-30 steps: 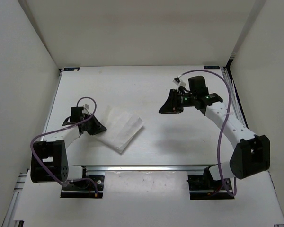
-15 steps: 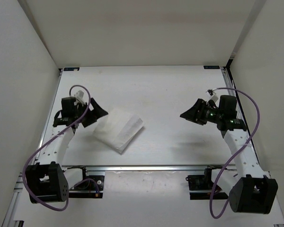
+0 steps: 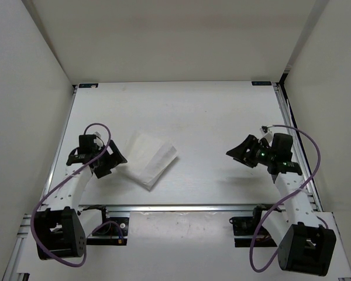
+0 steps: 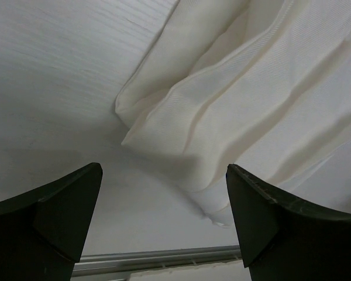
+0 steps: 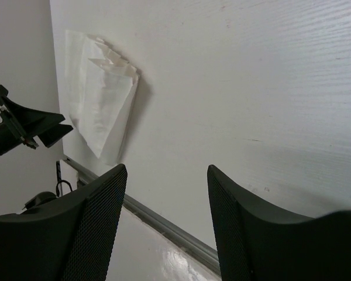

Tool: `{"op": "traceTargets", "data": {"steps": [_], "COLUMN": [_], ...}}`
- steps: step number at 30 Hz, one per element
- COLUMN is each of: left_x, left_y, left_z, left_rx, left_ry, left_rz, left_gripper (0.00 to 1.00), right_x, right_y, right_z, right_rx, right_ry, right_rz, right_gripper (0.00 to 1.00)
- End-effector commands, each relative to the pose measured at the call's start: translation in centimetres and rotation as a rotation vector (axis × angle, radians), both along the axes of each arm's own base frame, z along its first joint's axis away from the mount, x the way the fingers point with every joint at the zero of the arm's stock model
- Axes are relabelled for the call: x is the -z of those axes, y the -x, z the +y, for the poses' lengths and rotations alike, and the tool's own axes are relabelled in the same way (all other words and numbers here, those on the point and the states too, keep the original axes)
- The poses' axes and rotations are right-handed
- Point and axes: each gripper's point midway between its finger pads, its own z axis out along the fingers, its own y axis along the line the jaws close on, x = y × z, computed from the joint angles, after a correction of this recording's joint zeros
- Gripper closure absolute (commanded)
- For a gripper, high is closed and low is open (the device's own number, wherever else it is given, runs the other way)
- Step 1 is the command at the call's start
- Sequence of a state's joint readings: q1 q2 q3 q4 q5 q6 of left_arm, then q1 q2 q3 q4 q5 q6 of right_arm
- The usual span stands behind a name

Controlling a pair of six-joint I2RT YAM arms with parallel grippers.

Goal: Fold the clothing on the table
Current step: Fold the skirt

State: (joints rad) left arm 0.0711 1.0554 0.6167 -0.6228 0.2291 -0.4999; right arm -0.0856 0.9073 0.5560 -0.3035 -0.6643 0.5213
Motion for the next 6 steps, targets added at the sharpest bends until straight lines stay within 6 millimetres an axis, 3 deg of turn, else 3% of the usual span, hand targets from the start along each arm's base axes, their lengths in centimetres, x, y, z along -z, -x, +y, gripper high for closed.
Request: {"op": "traceTargets", "data": {"steps": [1,6], "left_x": [-0.37,-0.19], "left_y": [-0.15,-0.14], "left_z": [0.89,1.47], "left_rx": [-0.015,-0.026], "left_ry": [-0.035,-0.071], "left_rz": [-0.016,-0.007], "left_gripper": [0.01,0.01], "right_x": [-1.02,-0.65], "right_y": [-1.10,-1.46], "right_z": [0.16,0.32], "right_rx": [-0.009,-0.021], "right_ry": [-0.014,-0.010], "right_rz": [-0.069,-0.046], "right_gripper": [0.37,0.37]}}
